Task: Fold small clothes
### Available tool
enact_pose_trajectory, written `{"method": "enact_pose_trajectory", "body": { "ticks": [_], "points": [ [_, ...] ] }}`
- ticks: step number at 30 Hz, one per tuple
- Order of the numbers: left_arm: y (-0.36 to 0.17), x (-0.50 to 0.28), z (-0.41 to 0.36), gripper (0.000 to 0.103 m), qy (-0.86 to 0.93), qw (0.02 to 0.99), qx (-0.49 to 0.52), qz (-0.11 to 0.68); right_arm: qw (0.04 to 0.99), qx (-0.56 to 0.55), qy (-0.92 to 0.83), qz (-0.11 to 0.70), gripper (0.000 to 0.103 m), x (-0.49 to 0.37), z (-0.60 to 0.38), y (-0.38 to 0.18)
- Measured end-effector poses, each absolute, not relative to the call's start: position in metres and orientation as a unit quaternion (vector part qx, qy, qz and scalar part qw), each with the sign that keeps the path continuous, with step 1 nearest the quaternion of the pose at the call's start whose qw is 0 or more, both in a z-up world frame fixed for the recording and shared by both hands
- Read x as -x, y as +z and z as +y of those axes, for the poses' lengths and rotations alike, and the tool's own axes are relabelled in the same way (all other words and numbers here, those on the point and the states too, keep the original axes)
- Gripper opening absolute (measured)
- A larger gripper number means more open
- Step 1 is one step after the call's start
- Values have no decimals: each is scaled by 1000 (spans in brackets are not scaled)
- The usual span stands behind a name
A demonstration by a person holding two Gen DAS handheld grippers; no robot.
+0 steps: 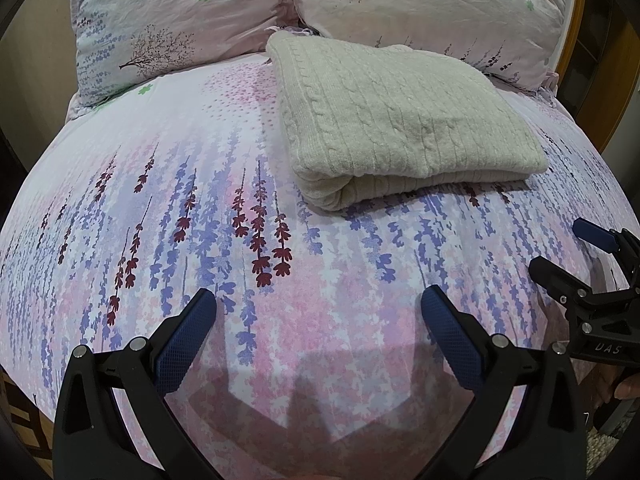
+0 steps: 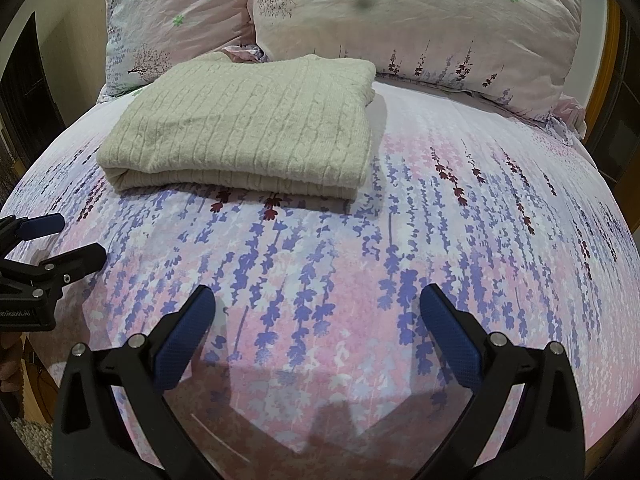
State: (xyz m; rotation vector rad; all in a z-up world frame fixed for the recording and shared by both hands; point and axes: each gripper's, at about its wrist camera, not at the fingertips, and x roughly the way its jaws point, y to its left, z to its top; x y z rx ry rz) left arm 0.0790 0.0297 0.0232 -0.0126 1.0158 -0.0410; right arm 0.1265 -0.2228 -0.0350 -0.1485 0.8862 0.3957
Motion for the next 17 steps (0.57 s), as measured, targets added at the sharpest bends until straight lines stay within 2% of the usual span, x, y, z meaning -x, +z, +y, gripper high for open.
{"method": "enact_pose_trajectory", "body": {
  "ticks": [17],
  "points": [
    [22, -80, 31, 102, -21, 872, 6, 489, 882, 71, 190, 425, 101, -126, -223, -35]
  ]
}}
